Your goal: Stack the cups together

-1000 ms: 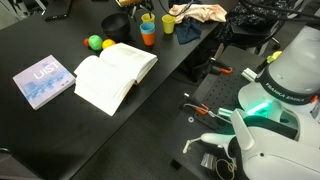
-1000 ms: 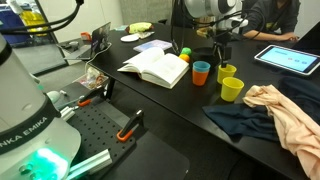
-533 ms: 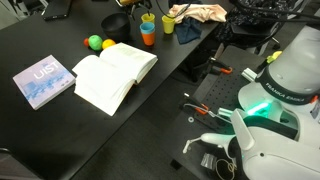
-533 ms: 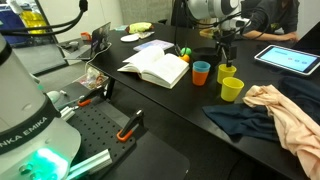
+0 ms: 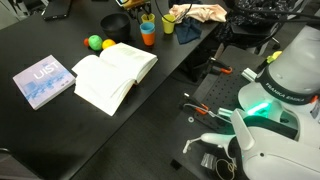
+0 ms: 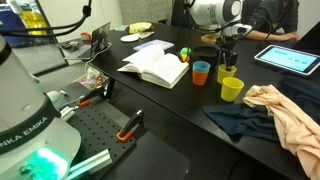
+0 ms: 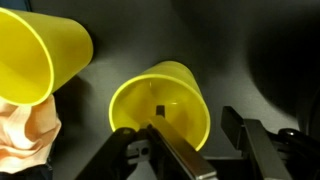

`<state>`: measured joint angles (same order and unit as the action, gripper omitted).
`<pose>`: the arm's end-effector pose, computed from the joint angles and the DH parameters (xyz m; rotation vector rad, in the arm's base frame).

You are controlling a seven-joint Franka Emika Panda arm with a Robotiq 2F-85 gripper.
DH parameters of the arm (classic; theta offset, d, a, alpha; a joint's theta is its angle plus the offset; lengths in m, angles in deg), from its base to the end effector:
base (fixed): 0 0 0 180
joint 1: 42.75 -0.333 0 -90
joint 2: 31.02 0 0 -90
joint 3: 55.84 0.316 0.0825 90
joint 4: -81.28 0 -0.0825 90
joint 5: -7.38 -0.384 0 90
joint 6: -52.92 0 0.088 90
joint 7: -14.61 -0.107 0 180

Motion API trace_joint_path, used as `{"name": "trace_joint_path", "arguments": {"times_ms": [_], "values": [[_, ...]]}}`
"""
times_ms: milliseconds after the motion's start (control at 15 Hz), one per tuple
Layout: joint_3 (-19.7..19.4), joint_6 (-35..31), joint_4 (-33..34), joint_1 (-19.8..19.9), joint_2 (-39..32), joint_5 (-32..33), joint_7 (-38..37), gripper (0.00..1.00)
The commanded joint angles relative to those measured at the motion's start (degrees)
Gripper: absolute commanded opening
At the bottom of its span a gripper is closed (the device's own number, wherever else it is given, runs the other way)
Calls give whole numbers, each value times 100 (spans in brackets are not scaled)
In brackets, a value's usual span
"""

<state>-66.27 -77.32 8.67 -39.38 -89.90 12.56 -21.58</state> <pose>0.7288 -0.1470 0.1326 2.7280 -1.0383 0.0507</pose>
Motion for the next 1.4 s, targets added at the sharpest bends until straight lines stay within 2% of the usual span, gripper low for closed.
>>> {"name": "trace_joint_path", "arguments": {"times_ms": [0,200,400,533,867,1067,1133,1200,1267,1333], "values": [[-81,311,366,3,-97,-165,146,32],[-155,562,418,-29,-41,-128,50,12],[-158,913,474,-18,-2,-146,16,7],[-152,1211,528,-30,37,-158,-30,13],[-122,2177,699,-130,354,-131,-125,11],[-65,2448,699,-167,569,-142,-155,11],[-68,2402,642,-188,620,-85,-115,12],[-98,2425,603,-226,624,-28,-150,36],[-86,2418,569,-219,632,-35,-130,37],[-85,2400,544,-215,620,-38,-128,44]]}}
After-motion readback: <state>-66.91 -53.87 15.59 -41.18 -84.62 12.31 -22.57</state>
